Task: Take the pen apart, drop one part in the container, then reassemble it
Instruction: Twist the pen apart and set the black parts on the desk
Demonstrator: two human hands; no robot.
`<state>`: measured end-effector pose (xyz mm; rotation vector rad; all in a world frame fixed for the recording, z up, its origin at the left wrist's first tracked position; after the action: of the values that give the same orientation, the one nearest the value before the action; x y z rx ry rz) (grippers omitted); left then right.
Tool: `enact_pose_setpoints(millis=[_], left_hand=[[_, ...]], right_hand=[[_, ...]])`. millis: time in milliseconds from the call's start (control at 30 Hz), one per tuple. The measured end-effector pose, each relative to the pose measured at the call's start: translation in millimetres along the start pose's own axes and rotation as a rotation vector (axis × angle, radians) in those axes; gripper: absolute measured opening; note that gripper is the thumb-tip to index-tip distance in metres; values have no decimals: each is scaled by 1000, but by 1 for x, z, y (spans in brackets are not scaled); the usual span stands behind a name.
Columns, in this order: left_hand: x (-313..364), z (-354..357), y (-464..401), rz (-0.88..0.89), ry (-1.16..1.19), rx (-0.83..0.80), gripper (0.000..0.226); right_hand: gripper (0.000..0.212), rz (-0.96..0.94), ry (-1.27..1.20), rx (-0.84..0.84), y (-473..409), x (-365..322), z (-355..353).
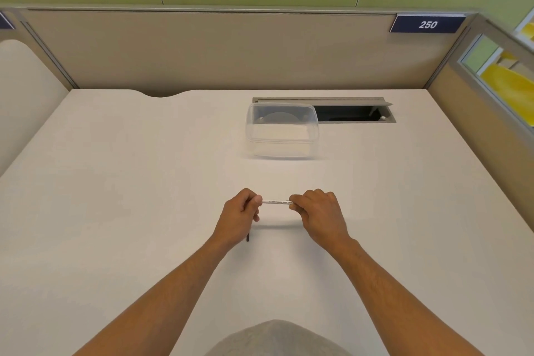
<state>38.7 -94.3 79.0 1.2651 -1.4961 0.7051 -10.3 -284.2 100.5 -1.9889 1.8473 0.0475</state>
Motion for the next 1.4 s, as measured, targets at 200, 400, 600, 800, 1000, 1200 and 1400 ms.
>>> enact_pose_setpoints(millis=[200,400,600,800,1000,1200,1400], left_hand=[[3,-2,-2,-85,26,0,48],[3,-1,0,-64,110,-2,35],[1,-1,-1,14,28,16,8],[5,2,3,1,-48,41,32],[4,1,1,-50,-44,32,47],[1,2,2,25,21,8,13],[3,1,0,28,-78,4,25]], right_hand=[[22,-16,-2,1,-1,-2,0],[19,-4,6,8,-2,1,1],[34,-8,-16,10,0,2,0],[34,-9,-16,-1,0,0,1],[25,-11,-6,1,2,-1,1],[18,31,-1,-1,3,3,-1],[17,24,-9,-19,3,1,-1]])
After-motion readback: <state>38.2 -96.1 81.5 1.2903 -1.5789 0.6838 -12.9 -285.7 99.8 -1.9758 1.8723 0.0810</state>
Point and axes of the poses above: each hand's wrist, its own y-axis away from the middle knuckle, its own z-axis out of the palm, x = y × z, the point moved 4 cm from there along -y, towards the middle knuckle
